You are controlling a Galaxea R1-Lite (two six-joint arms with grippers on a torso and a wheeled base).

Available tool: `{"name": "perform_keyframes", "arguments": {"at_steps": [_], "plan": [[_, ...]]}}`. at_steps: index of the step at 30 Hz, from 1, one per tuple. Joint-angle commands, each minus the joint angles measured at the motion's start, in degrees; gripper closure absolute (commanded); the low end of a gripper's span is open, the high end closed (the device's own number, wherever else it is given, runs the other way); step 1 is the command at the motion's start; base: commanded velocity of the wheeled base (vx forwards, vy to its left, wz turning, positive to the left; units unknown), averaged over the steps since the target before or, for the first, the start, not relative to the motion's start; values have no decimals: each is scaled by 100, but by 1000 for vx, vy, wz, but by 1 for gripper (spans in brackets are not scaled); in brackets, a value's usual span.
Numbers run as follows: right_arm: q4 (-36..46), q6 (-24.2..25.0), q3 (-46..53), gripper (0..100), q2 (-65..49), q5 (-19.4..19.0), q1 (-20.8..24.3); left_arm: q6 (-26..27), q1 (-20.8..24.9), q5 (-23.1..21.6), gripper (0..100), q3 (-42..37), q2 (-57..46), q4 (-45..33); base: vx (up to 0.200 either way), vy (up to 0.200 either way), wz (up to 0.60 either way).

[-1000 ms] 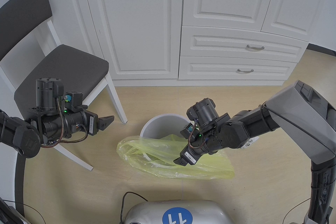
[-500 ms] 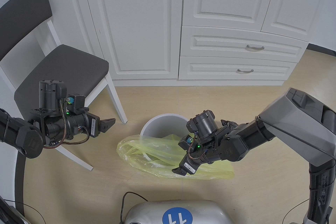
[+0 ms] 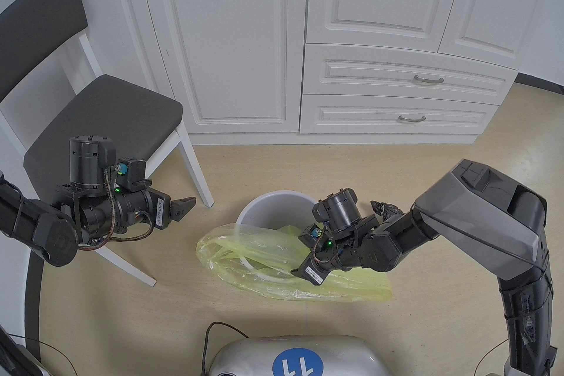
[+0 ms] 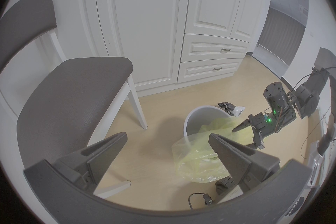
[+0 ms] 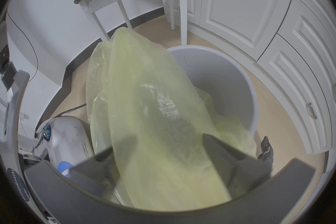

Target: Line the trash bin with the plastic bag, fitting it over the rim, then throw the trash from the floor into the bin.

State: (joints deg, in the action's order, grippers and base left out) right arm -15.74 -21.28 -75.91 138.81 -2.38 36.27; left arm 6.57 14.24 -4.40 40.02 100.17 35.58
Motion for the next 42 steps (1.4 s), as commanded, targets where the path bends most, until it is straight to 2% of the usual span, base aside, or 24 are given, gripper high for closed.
{"name": "perform_keyframes", "arguments": {"at_steps": [1,5,11,12,15,16,19,22,25,31,32,37,42], "plan": [[-210,28,-38,100,14,-8,-67,2,-9,1,0,-3,55,10,0,0,0],[-500,37,-29,100,-206,-17,-146,11,0,1,0,-3,99,19,0,0,0],[-588,265,-583,100,-83,0,-348,2,26,1,0,6,178,19,0,0,0],[-597,696,-978,100,216,18,-366,11,26,9,0,14,213,28,0,0,0],[-606,1434,-1699,100,717,247,-366,2,35,9,0,32,257,54,0,0,0],[-606,1434,-1699,100,717,247,-366,2,35,9,0,32,257,54,0,0,0],[-623,2252,-2894,100,1455,985,-348,2,97,27,0,-21,389,282,0,0,0],[-905,2735,-3826,100,1956,1380,-322,2,123,27,0,-56,424,432,0,0,0],[-1177,2928,-3868,100,2123,1495,-304,-7,132,27,0,-100,424,458,0,0,0],[-1230,2902,-3868,100,2088,1503,-278,2,149,27,0,-100,451,467,0,0,0],[-1230,2893,-3868,0,2080,1503,-278,2,158,18,0,-100,460,467,0,0,0],[-1221,2858,-3868,0,1860,1495,-278,-7,193,18,0,-73,530,467,0,0,0],[-1212,2621,-2736,0,788,1468,-357,-59,519,-8,0,-56,758,537,0,0,0]]}}
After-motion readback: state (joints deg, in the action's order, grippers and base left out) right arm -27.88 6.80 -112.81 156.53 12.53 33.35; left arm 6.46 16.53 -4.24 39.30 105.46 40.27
